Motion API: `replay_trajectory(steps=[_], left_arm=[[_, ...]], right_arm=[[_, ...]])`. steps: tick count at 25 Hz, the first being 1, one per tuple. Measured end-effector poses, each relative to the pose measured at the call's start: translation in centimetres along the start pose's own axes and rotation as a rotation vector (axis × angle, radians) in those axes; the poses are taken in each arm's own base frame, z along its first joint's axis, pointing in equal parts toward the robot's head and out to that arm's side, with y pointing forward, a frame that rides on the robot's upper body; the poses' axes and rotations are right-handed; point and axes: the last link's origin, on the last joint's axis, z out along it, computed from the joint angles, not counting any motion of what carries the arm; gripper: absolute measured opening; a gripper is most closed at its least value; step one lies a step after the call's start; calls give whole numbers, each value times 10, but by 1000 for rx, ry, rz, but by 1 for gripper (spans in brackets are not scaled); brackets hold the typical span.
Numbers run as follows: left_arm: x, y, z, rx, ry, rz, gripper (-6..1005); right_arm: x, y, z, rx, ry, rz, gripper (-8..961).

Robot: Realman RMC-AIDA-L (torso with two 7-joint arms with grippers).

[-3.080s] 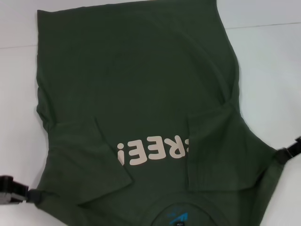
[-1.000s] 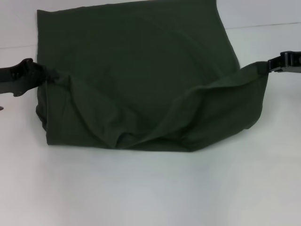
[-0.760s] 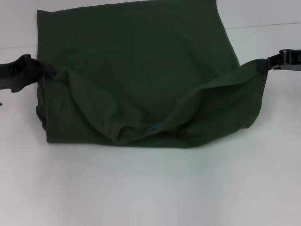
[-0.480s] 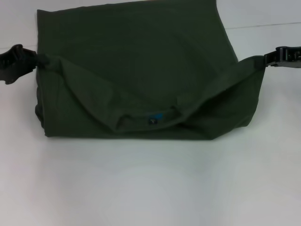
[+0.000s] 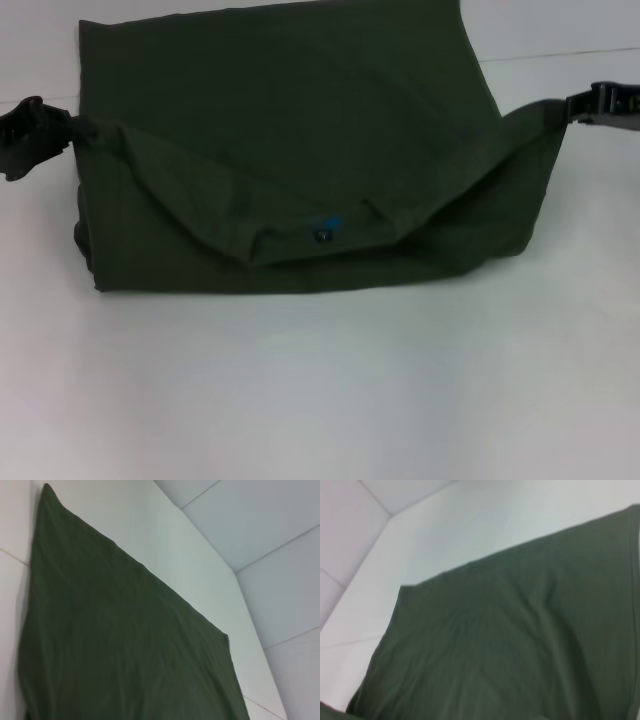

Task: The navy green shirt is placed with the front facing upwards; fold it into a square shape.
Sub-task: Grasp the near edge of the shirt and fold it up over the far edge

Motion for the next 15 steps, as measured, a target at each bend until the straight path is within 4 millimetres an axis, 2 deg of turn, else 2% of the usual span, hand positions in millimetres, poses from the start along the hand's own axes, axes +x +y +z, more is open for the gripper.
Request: replay_trajectory(steps=[15], left_arm=[[1, -4, 3, 29, 23, 11, 5]], right_arm=[[-4, -2, 9, 35, -63, -1, 36]])
